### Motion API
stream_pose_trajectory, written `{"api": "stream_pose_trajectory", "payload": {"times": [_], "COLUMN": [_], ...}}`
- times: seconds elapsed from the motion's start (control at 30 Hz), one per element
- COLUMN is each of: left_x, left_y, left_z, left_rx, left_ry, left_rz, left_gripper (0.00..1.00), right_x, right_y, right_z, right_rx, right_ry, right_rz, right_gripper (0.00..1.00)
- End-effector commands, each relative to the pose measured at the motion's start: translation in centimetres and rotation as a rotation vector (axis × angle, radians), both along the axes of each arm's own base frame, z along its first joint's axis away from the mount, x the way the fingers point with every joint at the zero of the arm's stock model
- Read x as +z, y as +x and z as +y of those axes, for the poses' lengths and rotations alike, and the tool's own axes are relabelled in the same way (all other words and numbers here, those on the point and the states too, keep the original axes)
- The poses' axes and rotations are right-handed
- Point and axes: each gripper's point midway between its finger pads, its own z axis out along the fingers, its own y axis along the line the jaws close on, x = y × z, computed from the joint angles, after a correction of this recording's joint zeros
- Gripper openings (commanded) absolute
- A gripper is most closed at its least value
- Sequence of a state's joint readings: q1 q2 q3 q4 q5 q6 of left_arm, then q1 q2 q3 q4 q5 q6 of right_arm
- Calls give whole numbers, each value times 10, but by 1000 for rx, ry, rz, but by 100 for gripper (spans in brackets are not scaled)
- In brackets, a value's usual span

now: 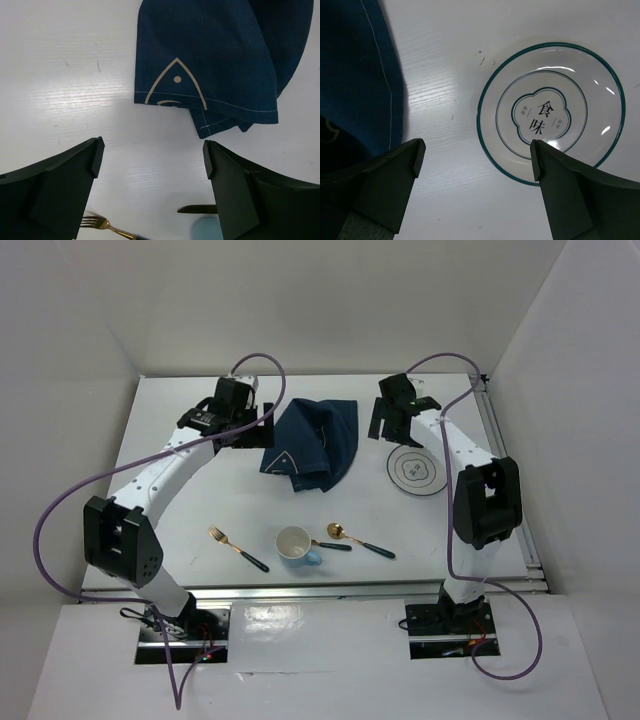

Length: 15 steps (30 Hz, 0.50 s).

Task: Set the dinner table for one person

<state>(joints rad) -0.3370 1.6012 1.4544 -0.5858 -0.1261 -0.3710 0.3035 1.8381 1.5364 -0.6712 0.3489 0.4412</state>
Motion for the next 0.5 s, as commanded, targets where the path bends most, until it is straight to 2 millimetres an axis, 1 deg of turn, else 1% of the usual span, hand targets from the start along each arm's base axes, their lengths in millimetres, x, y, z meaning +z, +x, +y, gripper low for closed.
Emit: {"api": "stream_pose_trajectory", "payload": {"times": [0.0, 0.03, 0.07, 0.1, 0.13, 0.17, 0.2, 0.23, 0.27, 0.3, 0.33, 0.37, 0.4, 0.43, 0.47], "left_x": [3, -3, -3, -3, -10, -10, -14, -16, -25, -29, -37, -53, -58, -66, -69], "left_y": [-4, -7, -7, -8, -11, -13, -11, -9, -10, -8, -11, -11, -8, -11, -7], "left_z": [-1, 0, 2, -1, -5, -8, -6, -8, -5, -3, -2, 5, 10, 13, 14], "left_rx": [42, 43, 54, 44, 36, 35, 36, 48, 61, 85, 96, 126, 157, 173, 184], "left_ry": [-33, -28, -44, -54, -75, -96, -106, -118, -125, -135, -130, -122, -142, -142, -152], "left_rz": [8, 22, 22, 26, 45, 52, 54, 56, 82, 95, 128, 176, 205, 252, 269], "left_gripper": [100, 100, 100, 100, 100, 100, 100, 100, 100, 100, 100, 100, 100, 100, 100], "right_x": [13, 13, 15, 20, 18, 25, 28, 31, 28, 35, 35, 31, 30, 36, 28], "right_y": [-7, -7, -9, -9, -10, -10, -15, -16, -20, -25, -29, -35, -40, -47, -54], "right_z": [4, 4, 3, 3, 3, 2, 3, 6, 6, 9, 9, 9, 11, 10, 10], "right_rx": [-2, -2, -2, -1, -2, 6, 13, 32, 49, 63, 77, 92, 105, 119, 125], "right_ry": [39, 40, 40, 44, 44, 43, 55, 67, 69, 91, 92, 92, 107, 112, 117], "right_rz": [-21, -21, -24, -36, -35, -49, -53, -64, -61, -73, -70, -60, -54, -65, -53], "right_gripper": [100, 100, 100, 100, 100, 100, 100, 100, 100, 100, 100, 100, 100, 100, 100]}}
